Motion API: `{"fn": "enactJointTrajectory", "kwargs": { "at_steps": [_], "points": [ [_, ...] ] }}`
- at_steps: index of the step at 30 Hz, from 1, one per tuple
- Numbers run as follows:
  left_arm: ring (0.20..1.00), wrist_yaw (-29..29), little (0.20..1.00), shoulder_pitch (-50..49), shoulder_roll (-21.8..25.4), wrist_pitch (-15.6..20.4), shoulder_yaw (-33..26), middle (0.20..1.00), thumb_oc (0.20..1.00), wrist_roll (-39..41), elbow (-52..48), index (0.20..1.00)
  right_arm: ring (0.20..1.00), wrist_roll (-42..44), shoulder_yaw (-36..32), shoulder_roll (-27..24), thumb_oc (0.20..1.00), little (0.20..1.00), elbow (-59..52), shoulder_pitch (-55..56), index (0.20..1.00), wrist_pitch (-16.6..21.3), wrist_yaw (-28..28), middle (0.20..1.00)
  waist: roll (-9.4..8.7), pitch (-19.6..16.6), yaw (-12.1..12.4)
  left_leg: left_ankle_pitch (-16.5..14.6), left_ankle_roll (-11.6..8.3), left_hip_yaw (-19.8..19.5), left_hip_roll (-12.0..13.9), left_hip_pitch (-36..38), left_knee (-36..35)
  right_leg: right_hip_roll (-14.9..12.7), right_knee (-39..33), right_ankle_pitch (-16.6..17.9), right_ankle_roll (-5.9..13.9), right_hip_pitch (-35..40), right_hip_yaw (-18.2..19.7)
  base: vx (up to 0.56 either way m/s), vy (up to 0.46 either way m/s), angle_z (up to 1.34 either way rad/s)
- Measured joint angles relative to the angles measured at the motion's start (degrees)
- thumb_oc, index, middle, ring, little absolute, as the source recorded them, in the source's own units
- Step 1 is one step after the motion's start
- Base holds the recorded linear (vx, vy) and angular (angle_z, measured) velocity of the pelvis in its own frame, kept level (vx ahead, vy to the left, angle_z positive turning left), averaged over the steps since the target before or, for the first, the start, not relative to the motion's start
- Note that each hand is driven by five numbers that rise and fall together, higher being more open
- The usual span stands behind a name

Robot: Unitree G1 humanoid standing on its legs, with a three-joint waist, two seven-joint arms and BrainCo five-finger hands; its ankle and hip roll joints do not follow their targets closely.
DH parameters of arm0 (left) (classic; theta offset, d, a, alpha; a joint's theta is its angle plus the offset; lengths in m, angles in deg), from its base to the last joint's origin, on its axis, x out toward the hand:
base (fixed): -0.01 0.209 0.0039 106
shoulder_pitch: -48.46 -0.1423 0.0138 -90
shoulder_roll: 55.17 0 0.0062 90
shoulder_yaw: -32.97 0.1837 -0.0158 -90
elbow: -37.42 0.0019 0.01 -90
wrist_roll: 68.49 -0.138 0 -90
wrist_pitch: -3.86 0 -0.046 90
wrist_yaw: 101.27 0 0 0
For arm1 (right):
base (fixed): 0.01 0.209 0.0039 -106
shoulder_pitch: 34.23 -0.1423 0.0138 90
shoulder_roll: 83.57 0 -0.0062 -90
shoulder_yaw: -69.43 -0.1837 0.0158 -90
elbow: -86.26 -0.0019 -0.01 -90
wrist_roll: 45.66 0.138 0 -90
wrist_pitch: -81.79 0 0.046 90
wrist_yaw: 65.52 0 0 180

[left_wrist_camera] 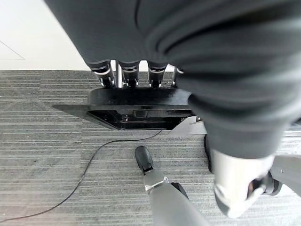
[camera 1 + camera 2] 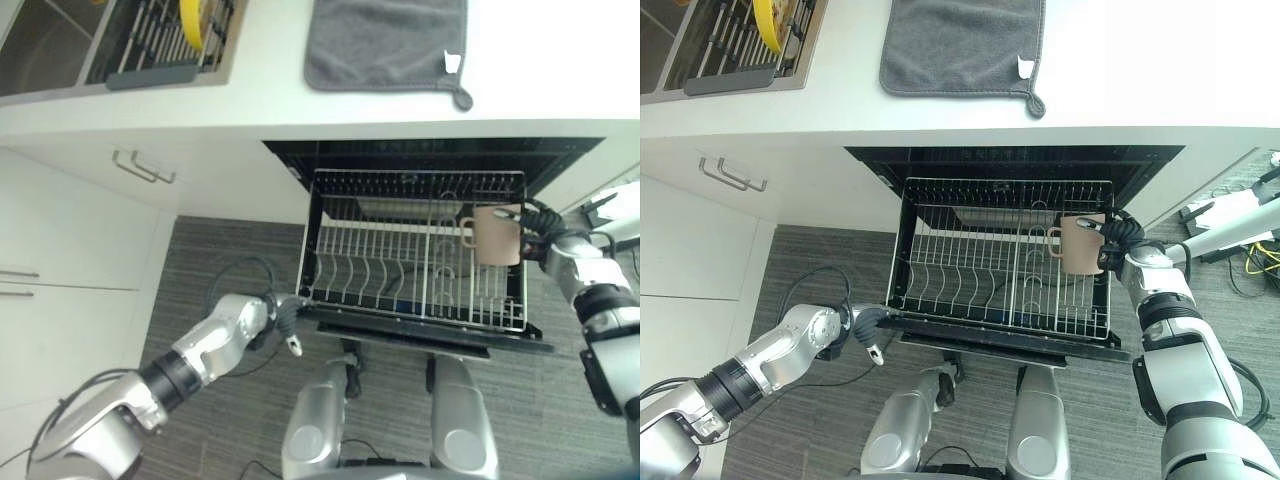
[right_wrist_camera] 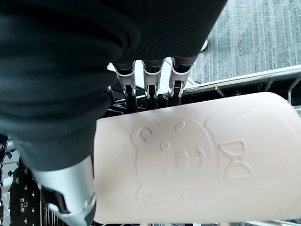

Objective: Place the dishes in the dishwasher.

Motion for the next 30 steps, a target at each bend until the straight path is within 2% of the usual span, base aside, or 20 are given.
{"fn": "enactJointTrajectory", "kwargs": {
  "at_steps": [2,3,6,7,8,10,12,14,16,17,19,21,24,26,28,30],
  "points": [
    [1.0,3.09,1.0,-2.09,1.08,1.13,-2.28,1.0,1.0,3.31,-1.25,1.0,1.0,0.02,-0.46,-0.54,1.0,1.0,-1.83,0.76,1.0,-0.01,1.6,1.0,0.0,0.0,0.04,0.01,0.01,-0.01,0.0,0.01,-0.02,0.03,-0.07,0.29,0.44,0.05,-0.01,0.0,0.0,0.0],
    [1.0,6.77,1.0,-5.13,2.23,2.53,-4.54,1.0,1.0,6.66,-3.04,1.0,1.0,0.11,-1.91,-1.06,1.0,1.0,-5.23,2.07,1.0,0.0,4.05,1.0,-0.01,0.0,0.01,-0.01,0.03,-0.02,0.0,0.04,-0.06,0.06,-0.25,0.54,0.79,0.24,-0.03,0.01,-0.052,0.04],
    [1.0,14.42,1.0,-12.98,3.69,8.65,-13.35,1.0,1.0,14.32,-9.71,1.0,1.0,5.38,-7.96,-2.72,1.0,1.0,-24.68,14.11,1.0,1.46,10.64,1.0,-0.31,0.11,0.26,-0.17,0.04,-0.38,0.08,0.59,-0.08,0.22,-0.86,0.55,0.81,1.41,-0.58,0.0,-0.063,0.08],
    [1.0,16.56,1.0,-14.42,3.87,10.53,-14.84,1.0,1.0,16.39,-10.53,1.0,1.0,5.93,-9.39,-2.68,1.0,1.0,-27.38,17.11,1.0,1.83,12.73,1.0,-0.43,0.12,0.61,-0.35,0.07,-0.34,0.07,1.14,-0.09,0.22,-0.92,0.53,0.82,1.94,-0.53,0.01,-0.086,0.04],
    [1.0,18.9,1.0,-16.58,3.91,13.61,-18.61,1.0,1.0,20.15,-11.89,1.0,1.0,6.24,-12.27,-2.07,1.0,1.0,-33.22,22.96,1.0,2.49,15.49,1.0,-1.0,0.12,0.92,-0.42,0.11,-0.38,0.06,1.32,-0.12,0.23,-1.11,0.52,0.85,2.23,-0.56,0.01,-0.067,0.0],
    [1.0,23.46,1.0,-18.73,3.52,18.53,-26.83,1.0,1.0,25.82,-15.24,1.0,1.0,6.21,-17.01,3.42,1.0,1.0,-45.88,34.47,1.0,4.52,19.27,1.0,-3.52,0.0,1.23,-0.43,0.12,-0.54,0.34,1.72,-0.26,0.53,-1.83,0.51,0.85,2.85,-0.71,0.02,-0.054,-0.03],
    [1.0,26.56,1.0,-17.31,1.96,21.29,-29.67,1.0,1.0,28.7,-14.95,1.0,1.0,6.12,-17.68,7.38,1.0,1.0,-49.58,37.67,1.0,5.06,20.95,1.0,-5.72,-0.45,0.26,-1.26,-0.06,-0.28,0.57,2.24,-0.24,0.72,-2.23,-0.02,0.62,3.63,-0.55,0.01,-0.044,-0.06],
    [1.0,30.56,1.0,-17.95,-7.39,28.17,-36.2,1.0,1.0,29.47,-14.39,1.0,1.0,4.98,-18.56,14.89,1.0,1.0,-62.46,47.65,1.0,6.61,20.51,1.0,-9.07,-2.15,-0.62,-1.42,-0.1,-0.04,0.98,2.25,-0.34,1.06,-3.06,-0.07,0.67,3.7,-0.46,0.01,-0.004,-0.03],
    [1.0,32.59,1.0,-19.15,-10.75,31.91,-38.78,1.0,1.0,29.46,-14.36,1.0,1.0,3.14,-19.53,18.59,1.0,1.0,-65.24,51.04,1.0,6.71,19.3,1.0,-11.33,-3.38,-1.93,-1.48,-0.16,0.03,1.19,3.13,-0.59,1.31,-3.84,0.09,0.67,4.89,-0.57,0.05,0.009,-0.03],
    [1.0,33.06,1.0,-19.72,-11.9,33.74,-40.61,1.0,1.0,29.48,-14.4,1.0,1.0,2.97,-20.29,19.13,1.0,1.0,-65.39,51.94,1.0,6.73,18.89,1.0,-11.79,-3.73,-2.16,-1.6,-0.28,0.21,1.18,4.26,-1.35,1.35,-4.46,0.21,0.71,6.1,-0.48,0.08,0.037,-0.04],
    [1.0,34.02,1.0,-22.08,-12.71,38.02,-44.95,1.0,1.0,31.86,-15.47,1.0,1.0,1.49,-22.58,19.08,1.0,1.0,-65.85,53.79,1.0,6.74,17.77,1.0,-12.18,-5.87,-2.52,-1.63,-0.41,0.62,1.03,6.4,-3.41,1.33,-7.0,0.61,1.13,8.31,-0.49,0.07,0.096,-0.04],
    [1.0,34.54,1.0,-26.17,-16.54,41.37,-49.15,1.0,1.0,35.14,-18.79,1.0,1.0,-0.25,-24.25,19.1,1.0,1.0,-69.9,55.18,1.0,6.84,15.78,1.0,-12.1,-8.19,-2.45,-1.5,-0.31,1.26,0.68,9.64,-5.78,1.22,-10.45,2.4,1.69,12.15,-0.5,0.04,0.183,-0.04],
    [1.0,35.01,1.0,-26.59,-17.88,44.38,-48.9,1.0,1.0,36.51,-21.24,1.0,1.0,-5.92,-20.7,16.57,1.0,1.0,-76.13,54.77,1.0,9.27,11.07,1.0,-12.01,-12.79,-1.83,-1.51,0.09,1.62,-0.24,11.2,-6.37,0.57,-12.72,2.88,2.25,14.26,-0.65,0.04,0.178,-0.01],
    [1.0,35.02,1.0,-25.65,-17.89,45.33,-48.75,1.0,1.0,36.9,-21.82,1.0,1.0,-7.47,-19.72,15.54,1.0,1.0,-76.6,52.94,1.0,10.66,8.72,1.0,-12.16,-13.56,-1.44,-1.86,0.51,1.8,-1.05,11.96,-6.58,-0.24,-12.96,2.96,2.64,15.04,-0.67,0.04,0.221,0.03],
    [1.0,34.98,1.0,-25.64,-17.55,45.62,-48.76,1.0,1.0,36.98,-22.41,1.0,1.0,-7.91,-20.16,15.26,1.0,1.0,-76.56,52.77,1.0,12.25,8.62,1.0,-12.49,-14.52,-1.39,-2.14,0.93,2.03,-2.14,13.42,-7.53,-1.16,-13.22,2.96,3.04,16.09,-0.59,0.03,0.237,-0.01],
    [1.0,34.15,1.0,-24.37,-17.03,45.51,-48.93,1.0,1.0,38.46,-22.49,1.0,1.0,-7.65,-23.12,15.26,1.0,1.0,-79.63,53.45,1.0,13.98,8.76,1.0,-12.69,-14.77,-1.64,-3.31,2.15,3.15,-3.29,15.43,-8.81,-2.78,-11.57,3.56,4.43,16.68,-0.44,0.0,0.254,-0.17]
  ]
}}
